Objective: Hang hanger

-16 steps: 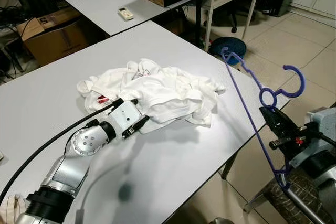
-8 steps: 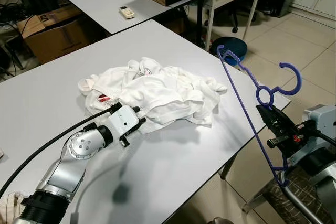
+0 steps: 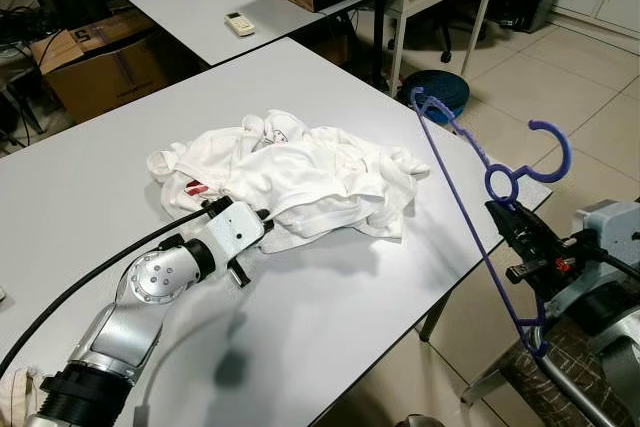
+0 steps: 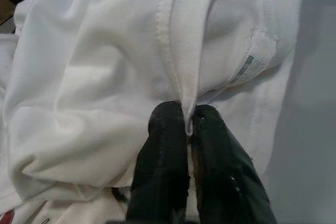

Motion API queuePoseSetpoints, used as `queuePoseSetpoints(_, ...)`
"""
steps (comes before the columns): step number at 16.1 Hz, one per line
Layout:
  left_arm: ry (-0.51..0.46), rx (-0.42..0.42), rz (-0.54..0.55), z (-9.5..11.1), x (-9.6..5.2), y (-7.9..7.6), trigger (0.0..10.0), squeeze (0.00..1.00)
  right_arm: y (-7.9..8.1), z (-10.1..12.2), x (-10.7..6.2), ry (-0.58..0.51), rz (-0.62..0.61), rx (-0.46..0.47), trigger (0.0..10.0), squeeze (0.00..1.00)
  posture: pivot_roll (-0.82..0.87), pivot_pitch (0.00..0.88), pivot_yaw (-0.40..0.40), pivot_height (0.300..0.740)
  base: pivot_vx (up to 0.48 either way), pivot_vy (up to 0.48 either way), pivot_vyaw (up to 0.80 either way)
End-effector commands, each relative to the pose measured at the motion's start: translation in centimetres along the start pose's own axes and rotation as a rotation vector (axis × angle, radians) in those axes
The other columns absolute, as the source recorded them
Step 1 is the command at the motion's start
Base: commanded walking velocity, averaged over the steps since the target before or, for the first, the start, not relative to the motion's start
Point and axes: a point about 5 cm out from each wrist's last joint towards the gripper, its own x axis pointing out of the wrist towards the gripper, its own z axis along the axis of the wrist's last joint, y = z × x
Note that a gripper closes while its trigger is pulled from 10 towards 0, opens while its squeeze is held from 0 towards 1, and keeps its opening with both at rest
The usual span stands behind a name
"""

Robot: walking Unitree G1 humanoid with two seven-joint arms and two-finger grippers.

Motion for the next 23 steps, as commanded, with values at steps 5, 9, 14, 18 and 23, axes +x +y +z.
queuePoseSetpoints(5,-0.171,-0.070,-0.064,3.5,-1.4,3.4,0.0,0.00,3.3,0.1,-2.5,0.064,0.380,0.057,10.0,0.00,-0.22,0.023,0.098,0.740,0.000,0.000,0.00)
queuePoseSetpoints(9,-0.250,-0.067,-0.059,5.6,-1.9,5.7,0.0,0.00,4.6,-0.8,-4.0,0.141,0.502,0.089,10.0,0.00,-0.22,0.023,0.112,0.740,0.000,0.000,0.00)
queuePoseSetpoints(14,-0.254,-0.030,-0.040,6.1,-1.8,6.1,0.0,0.00,4.6,-1.6,-3.5,0.200,0.487,0.037,10.0,0.00,-0.21,0.031,0.114,0.740,0.000,0.000,0.00)
queuePoseSetpoints(18,-0.272,-0.062,0.065,6.6,-1.4,7.5,0.0,0.00,4.3,-2.5,-3.2,0.275,0.450,-0.101,10.0,0.00,-0.21,0.036,0.116,0.740,0.000,0.000,0.00)
queuePoseSetpoints(23,-0.265,-0.044,0.083,6.6,-1.0,7.6,0.0,0.00,3.2,-0.4,-0.8,0.134,0.271,-0.261,10.0,0.00,-0.22,0.033,0.119,0.740,0.000,0.000,0.00)
